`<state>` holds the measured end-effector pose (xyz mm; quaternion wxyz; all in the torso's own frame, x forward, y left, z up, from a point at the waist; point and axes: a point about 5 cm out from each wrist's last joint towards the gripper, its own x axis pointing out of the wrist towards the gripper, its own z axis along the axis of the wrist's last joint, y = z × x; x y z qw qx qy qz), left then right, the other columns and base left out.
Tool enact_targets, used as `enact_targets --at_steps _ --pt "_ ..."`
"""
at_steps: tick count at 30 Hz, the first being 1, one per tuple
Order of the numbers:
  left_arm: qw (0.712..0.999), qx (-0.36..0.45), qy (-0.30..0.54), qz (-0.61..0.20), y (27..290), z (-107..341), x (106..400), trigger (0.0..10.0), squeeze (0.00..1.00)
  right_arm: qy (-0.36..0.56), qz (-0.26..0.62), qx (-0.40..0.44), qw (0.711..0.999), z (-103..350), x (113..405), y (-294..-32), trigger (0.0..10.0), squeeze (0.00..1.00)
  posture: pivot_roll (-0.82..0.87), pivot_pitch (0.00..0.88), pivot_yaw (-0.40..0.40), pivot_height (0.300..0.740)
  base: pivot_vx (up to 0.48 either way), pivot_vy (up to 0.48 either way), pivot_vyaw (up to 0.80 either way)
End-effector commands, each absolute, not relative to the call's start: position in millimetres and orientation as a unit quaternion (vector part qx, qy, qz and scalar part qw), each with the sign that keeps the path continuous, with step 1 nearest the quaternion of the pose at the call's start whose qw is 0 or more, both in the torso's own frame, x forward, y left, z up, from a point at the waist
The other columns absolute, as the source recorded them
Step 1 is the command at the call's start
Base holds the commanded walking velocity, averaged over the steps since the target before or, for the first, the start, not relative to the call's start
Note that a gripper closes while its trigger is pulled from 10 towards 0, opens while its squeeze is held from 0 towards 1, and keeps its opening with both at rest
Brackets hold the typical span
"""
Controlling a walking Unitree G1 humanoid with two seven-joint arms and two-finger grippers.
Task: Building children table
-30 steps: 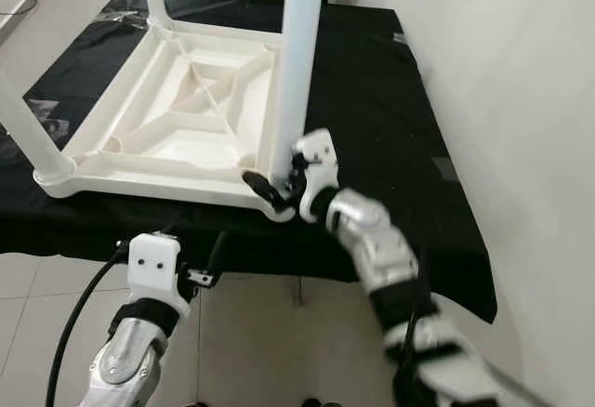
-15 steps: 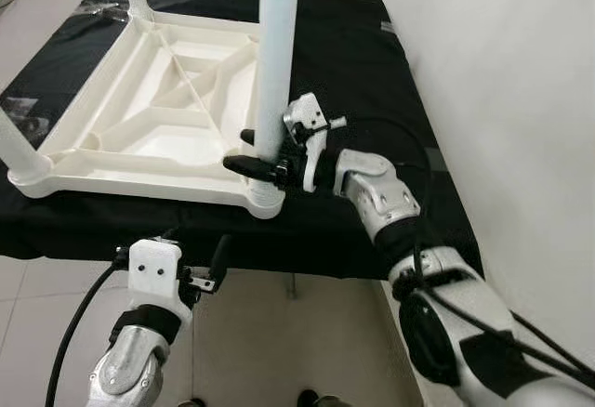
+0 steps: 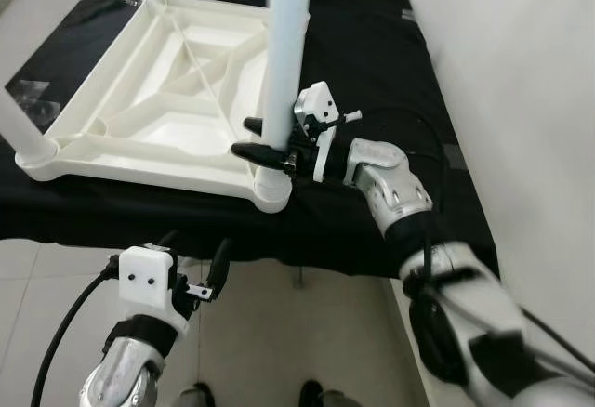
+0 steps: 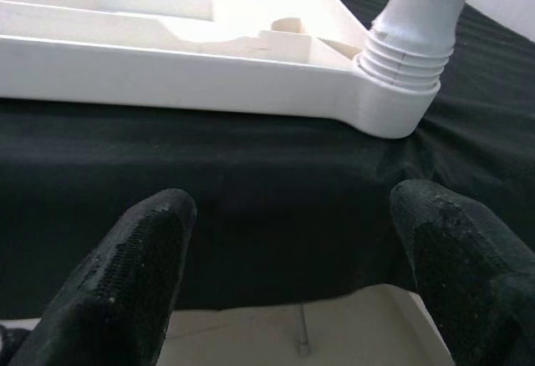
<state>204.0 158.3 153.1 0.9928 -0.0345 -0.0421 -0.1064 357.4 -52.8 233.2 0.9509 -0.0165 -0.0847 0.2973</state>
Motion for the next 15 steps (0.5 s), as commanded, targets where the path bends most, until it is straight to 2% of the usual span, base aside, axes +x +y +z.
enact_targets --at_steps 1,4,5,6,8,9,11,12,13,14,15 --pt "0.993 -0.042 -0.037 -0.108 160.3 154.1 200.7 10.0 0.0 0.084 0.17 0.015 0.982 147.1 312.7 -66.6 0.0 0.0 0.08 0.354 -0.09 0.74 0.0 0.0 0.0" --pt "0.992 -0.043 -0.037 -0.108 160.2 154.5 201.5 10.0 0.0 0.091 0.176 0.013 0.98 137.2 298.6 -60.0 0.0 0.0 0.08 0.354 -0.091 0.74 0.0 0.0 0.0" --pt "0.992 -0.042 -0.036 -0.114 158.4 154.4 203.7 10.0 0.0 0.102 0.207 0.015 0.973 129.2 293.7 -46.7 0.0 0.0 0.08 0.343 -0.085 0.74 0.0 0.0 0.0" --pt "0.991 -0.044 -0.035 -0.12 157.0 153.7 205.8 10.0 0.0 0.087 0.243 0.0 0.966 130.2 296.3 -33.4 0.0 0.0 0.08 0.339 -0.081 0.74 0.0 0.0 0.0" --pt "0.991 -0.046 -0.034 -0.124 155.9 152.9 207.5 10.0 0.0 0.075 0.262 -0.007 0.962 134.2 303.6 -25.0 0.0 0.0 0.08 0.328 -0.079 0.74 0.0 0.0 0.0" --pt "0.99 -0.048 -0.033 -0.128 155.0 151.8 209.6 10.0 0.0 0.059 0.278 -0.007 0.959 142.0 315.4 -17.5 5.0 0.0 0.09 0.313 -0.086 0.74 0.0 0.0 0.0" --pt "0.99 -0.048 -0.033 -0.129 154.6 151.0 211.0 10.0 0.0 0.047 0.285 -0.006 0.957 148.1 323.3 -14.2 5.0 0.0 0.09 0.309 -0.087 0.74 0.0 0.0 0.0" --pt "0.99 -0.049 -0.033 -0.128 154.7 150.4 211.8 10.0 0.0 0.03 0.298 0.013 0.954 158.4 331.9 -12.6 10.0 0.0 0.09 0.302 -0.088 0.74 0.0 0.0 0.0" --pt "0.99 -0.049 -0.033 -0.128 154.7 150.4 211.8 10.0 0.0 0.03 0.298 0.013 0.954 158.4 331.9 -12.6 10.0 0.0 0.09 0.302 -0.088 0.74 0.0 0.0 0.0" --pt "0.99 -0.048 -0.033 -0.126 155.0 150.1 212.0 10.0 0.0 0.017 0.304 0.023 0.952 169.5 334.8 -12.1 10.0 1.0 0.09 0.301 -0.089 0.74 0.0 0.0 0.0" --pt "0.991 -0.047 -0.034 -0.123 155.2 149.9 212.7 10.0 0.0 -0.007 0.349 0.044 0.936 185.7 338.7 -12.5 10.0 1.0 0.1 0.292 -0.095 0.74 0.0 0.0 0.0"
